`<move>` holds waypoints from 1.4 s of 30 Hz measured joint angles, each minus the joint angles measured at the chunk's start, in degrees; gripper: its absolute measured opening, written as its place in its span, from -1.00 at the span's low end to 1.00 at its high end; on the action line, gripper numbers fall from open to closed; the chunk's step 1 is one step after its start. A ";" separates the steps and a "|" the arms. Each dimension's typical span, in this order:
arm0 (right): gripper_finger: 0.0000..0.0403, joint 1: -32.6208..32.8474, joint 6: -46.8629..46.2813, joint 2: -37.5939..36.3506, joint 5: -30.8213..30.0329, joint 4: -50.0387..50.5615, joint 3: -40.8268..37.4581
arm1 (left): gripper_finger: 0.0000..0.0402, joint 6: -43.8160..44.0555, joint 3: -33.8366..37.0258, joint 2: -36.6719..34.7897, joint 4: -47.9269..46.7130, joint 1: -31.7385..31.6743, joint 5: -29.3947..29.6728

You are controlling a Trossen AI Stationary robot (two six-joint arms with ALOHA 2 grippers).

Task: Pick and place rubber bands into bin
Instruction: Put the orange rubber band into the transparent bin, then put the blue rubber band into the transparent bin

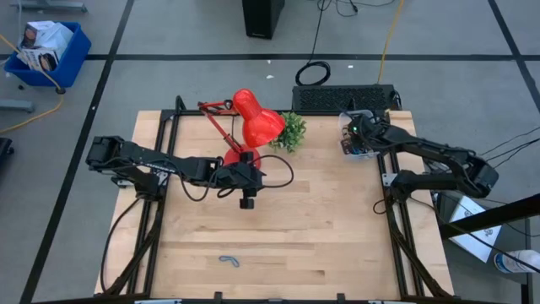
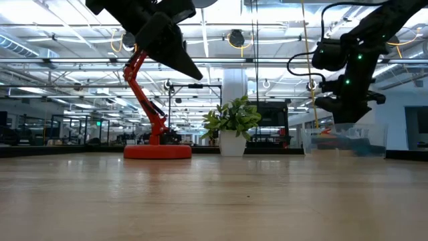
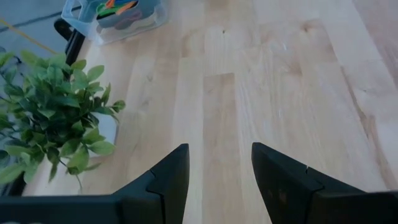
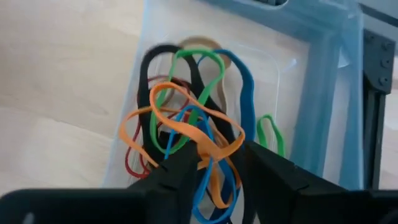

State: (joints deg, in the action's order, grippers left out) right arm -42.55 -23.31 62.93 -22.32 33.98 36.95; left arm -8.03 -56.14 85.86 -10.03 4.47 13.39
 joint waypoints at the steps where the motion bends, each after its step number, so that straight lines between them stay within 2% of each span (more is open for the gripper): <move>1: -0.35 -0.12 0.00 -0.67 -0.13 -0.04 0.00 | -0.09 0.83 0.00 0.00 -0.18 0.05 0.00; 7: -0.24 0.07 1.75 -7.12 0.38 -2.36 0.00 | -0.09 4.18 0.00 0.00 -1.84 0.04 -0.02; 11: -0.23 2.46 6.61 -12.45 7.31 -7.35 0.00 | -0.09 5.70 0.00 0.00 -3.86 0.07 -0.35; 13: -0.24 4.70 8.75 -14.53 11.74 -11.52 0.00 | -0.09 5.01 0.00 0.00 -6.27 0.41 -2.40; 17: -0.25 12.71 11.93 -16.12 17.88 -19.75 0.00 | -0.10 1.09 0.00 0.00 -9.76 3.10 -6.70; 21: -0.24 21.37 15.54 -15.39 14.42 -25.64 0.00 | -0.10 1.85 0.00 0.00 -14.38 7.31 -10.91; 26: -0.26 27.84 17.19 -13.14 6.71 -29.27 0.00 | -0.10 6.67 0.02 0.00 -17.57 14.62 -11.33; 31: -0.25 29.32 16.72 -9.79 1.03 -29.46 0.00 | -0.10 9.29 0.04 0.46 -17.14 22.28 -10.76; 36: -0.24 29.54 16.72 -7.57 1.13 -29.49 0.00 | -0.10 17.79 0.04 1.04 -14.39 28.17 -8.00; 42: -0.24 29.54 16.27 -7.36 1.13 -30.37 0.00 | -0.10 20.57 0.03 6.57 -10.57 32.29 -7.16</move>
State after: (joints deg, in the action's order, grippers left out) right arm -13.01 -7.04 55.57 -21.19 3.60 36.95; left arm 12.53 -56.11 92.43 -20.60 36.76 6.23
